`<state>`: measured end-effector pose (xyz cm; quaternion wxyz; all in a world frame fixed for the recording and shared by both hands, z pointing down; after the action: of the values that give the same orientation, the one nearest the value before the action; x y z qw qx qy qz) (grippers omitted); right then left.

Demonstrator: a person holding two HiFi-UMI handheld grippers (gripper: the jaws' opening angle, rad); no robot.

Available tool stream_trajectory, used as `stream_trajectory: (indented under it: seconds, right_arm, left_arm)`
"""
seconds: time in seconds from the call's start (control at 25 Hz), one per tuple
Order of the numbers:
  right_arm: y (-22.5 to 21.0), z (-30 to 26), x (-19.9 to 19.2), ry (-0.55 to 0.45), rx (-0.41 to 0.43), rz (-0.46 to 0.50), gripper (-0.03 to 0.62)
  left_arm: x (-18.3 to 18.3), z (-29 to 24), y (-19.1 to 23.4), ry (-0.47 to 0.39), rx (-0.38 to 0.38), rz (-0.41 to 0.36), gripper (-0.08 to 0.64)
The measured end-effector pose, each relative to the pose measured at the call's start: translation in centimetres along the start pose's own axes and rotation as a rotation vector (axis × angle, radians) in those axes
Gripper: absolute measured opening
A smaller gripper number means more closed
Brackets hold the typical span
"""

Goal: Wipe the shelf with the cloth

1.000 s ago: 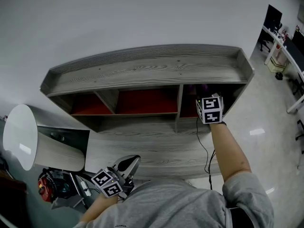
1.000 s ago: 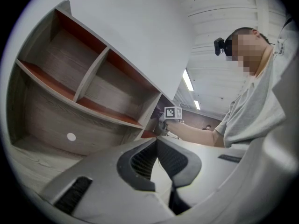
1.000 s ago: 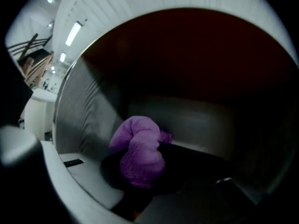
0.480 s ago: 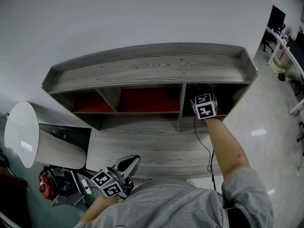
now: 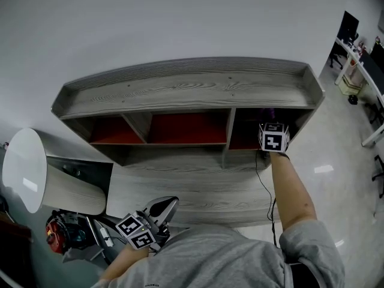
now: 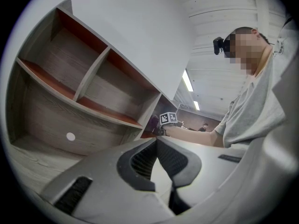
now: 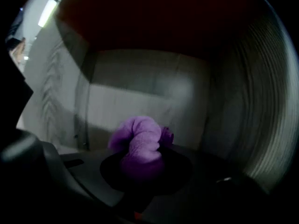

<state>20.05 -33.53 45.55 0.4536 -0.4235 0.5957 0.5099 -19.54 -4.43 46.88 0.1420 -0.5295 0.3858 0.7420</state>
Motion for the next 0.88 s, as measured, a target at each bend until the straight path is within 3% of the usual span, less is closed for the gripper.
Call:
stream_trajectory:
  seconds: [0.08, 0.2, 0.32, 0.44, 0.56, 0.72, 0.88]
  right_arm:
    - [3.0, 0.1, -0.2, -0.012, 0.213, 0.105, 0.067]
    - [7.8, -1.1, -1.1, 0.057, 0.503, 0.287, 0.067]
    - [10.8, -2.9, -1.6, 0.114, 0.63, 0.4, 0.067]
    - [11.5, -4.2, -2.3, 0.164, 0.665, 0.496, 0.067]
    - [10.2, -4.4, -3.3, 0.237, 0.648, 0.557, 0.069]
    - [6.3, -4.4, -4.2, 0.372, 0.547, 0.639, 0.069]
    - [2.7, -4.4, -5.4, 0.543, 0.416, 0.84, 0.067]
  left_arm:
    - [0.0, 0.1, 0.0, -0.002, 0.002, 0.0, 0.014]
    - [0.1, 0.4, 0.3, -0.005, 0.013, 0.001, 0.014]
    - [0.1, 0.7, 0.3, -0.006, 0.022, 0.001, 0.014]
    - [0.0, 1.0, 0.4, -0.012, 0.036, 0.0, 0.014]
    - [-0.1, 1.0, 0.7, -0.018, 0.045, 0.001, 0.014]
    - [0.1, 0.7, 0.9, -0.037, 0.037, 0.0, 0.014]
    - [0.1, 0.1, 0.8, -0.054, 0.024, 0.006, 0.014]
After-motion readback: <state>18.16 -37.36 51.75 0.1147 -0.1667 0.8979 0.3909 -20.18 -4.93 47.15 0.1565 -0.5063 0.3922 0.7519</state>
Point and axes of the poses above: the fingertips, and each gripper's own axes: z backward along the fingers, y to its left, x out of its top, the point moved 9 cm from there along z, backward along the fingers, and after that the axes turned 14 degrees about -y, right-handed, at the moved point
